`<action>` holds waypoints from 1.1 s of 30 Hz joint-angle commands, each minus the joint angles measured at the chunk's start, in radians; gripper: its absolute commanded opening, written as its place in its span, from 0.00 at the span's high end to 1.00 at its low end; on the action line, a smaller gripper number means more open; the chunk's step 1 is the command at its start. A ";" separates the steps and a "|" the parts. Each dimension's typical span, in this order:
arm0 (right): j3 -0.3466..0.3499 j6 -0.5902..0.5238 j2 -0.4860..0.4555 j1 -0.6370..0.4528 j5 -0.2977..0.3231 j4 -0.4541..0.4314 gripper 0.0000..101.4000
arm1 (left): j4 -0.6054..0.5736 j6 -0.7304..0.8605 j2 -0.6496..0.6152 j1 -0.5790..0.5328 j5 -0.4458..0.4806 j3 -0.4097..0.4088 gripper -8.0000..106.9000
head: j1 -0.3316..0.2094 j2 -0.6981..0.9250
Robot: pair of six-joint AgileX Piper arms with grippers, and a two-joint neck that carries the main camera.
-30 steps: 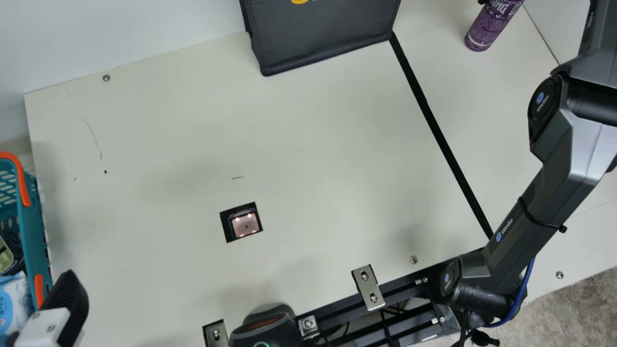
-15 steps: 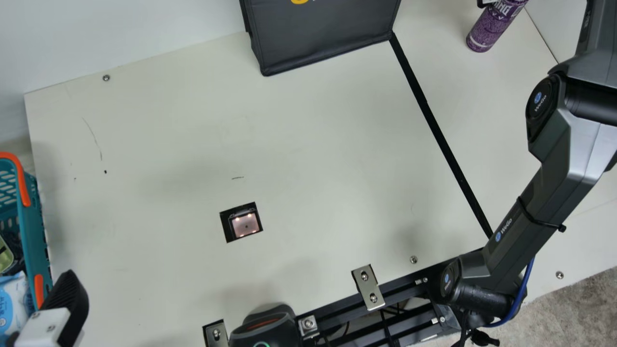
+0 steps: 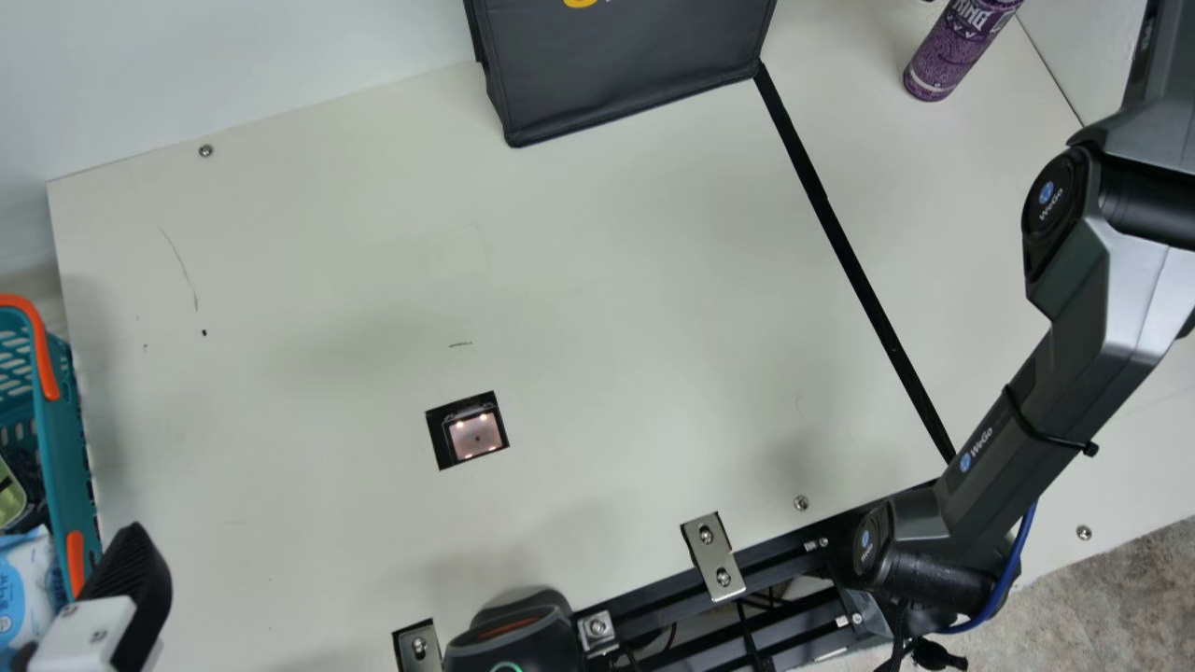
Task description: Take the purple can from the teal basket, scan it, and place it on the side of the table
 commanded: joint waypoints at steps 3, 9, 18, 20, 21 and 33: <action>0.003 0.006 -0.037 0.007 -0.001 -0.003 0.06 | 0.000 0.000 0.000 0.000 0.000 0.000 0.15 | -0.029 -0.002; 0.078 0.015 -0.141 0.021 -0.021 -0.004 0.06 | 0.000 0.000 0.000 0.000 0.000 0.000 0.15 | -0.029 -0.002; 0.379 0.059 -0.410 0.062 -0.105 -0.013 0.06 | 0.000 0.000 0.000 0.000 0.000 0.000 0.15 | -0.029 -0.002; 0.455 0.076 -0.478 0.076 -0.121 -0.017 0.06 | 0.000 0.000 0.000 0.000 0.000 0.000 0.15 | -0.029 -0.002; 0.493 0.087 -0.514 0.083 -0.127 -0.020 0.06 | 0.000 0.000 0.000 0.000 0.000 0.000 0.15 | -0.029 -0.002; 0.880 0.273 -0.938 0.212 -0.134 -0.093 0.06 | 0.000 0.000 0.000 0.000 0.000 0.000 0.15 | -0.029 -0.002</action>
